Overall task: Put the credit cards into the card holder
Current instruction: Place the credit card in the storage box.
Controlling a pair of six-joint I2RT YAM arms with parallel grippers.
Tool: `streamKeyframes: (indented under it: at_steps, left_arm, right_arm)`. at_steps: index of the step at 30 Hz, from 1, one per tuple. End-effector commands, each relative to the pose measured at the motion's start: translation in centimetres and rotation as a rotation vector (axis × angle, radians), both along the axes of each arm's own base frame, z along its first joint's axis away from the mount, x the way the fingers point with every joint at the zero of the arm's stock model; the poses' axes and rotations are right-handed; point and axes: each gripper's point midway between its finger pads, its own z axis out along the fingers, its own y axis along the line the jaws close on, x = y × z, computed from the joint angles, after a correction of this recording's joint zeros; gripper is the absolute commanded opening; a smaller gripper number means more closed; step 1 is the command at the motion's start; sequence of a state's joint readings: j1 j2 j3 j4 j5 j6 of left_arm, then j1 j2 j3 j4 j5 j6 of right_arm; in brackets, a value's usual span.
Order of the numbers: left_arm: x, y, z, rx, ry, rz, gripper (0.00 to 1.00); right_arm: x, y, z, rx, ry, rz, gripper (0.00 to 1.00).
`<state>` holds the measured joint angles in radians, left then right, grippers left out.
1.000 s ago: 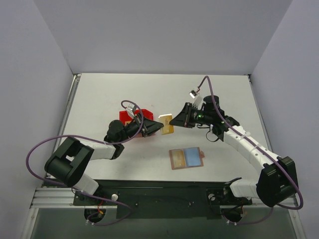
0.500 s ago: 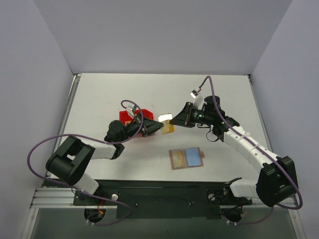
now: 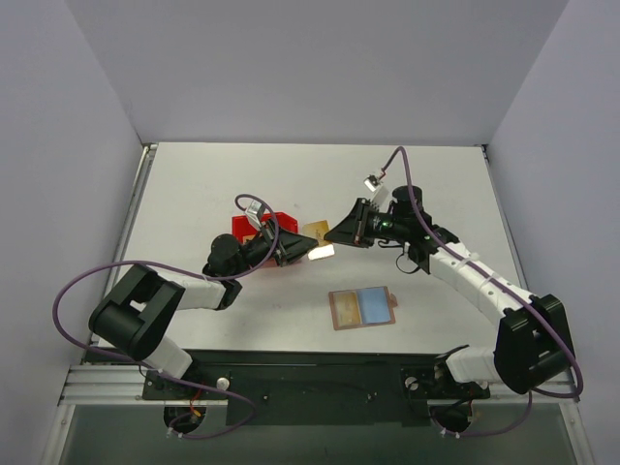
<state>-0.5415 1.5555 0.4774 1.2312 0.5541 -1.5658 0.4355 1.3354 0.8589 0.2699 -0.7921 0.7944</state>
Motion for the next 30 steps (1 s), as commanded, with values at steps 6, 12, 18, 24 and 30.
streamKeyframes:
  at_steps: [6, 12, 18, 24, 30]
  left_arm:
    - [-0.35, -0.1, 3.04, -0.073, -0.105, -0.02, 0.28]
    - [-0.31, -0.08, 2.98, -0.072, -0.104, -0.02, 0.28]
    - [-0.31, -0.17, 2.96, -0.072, -0.1, -0.024, 0.02]
    - [-0.31, -0.21, 2.67, -0.068, -0.094, -0.027, 0.0]
    - [-0.4, -0.2, 2.66, -0.068, -0.093, -0.03, 0.03]
  right_arm:
    - [-0.4, 1.36, 1.27, 0.037, -0.04, 0.055, 0.06]
    - [-0.59, 1.86, 1.33, 0.039, -0.038, 0.073, 0.06]
    - [-0.57, 1.79, 1.37, 0.033, -0.048, 0.069, 0.11]
    - [-0.45, 1.71, 1.41, 0.03, -0.049, 0.062, 0.25]
    - [-0.34, 1.79, 1.49, 0.03, -0.054, 0.061, 0.26]
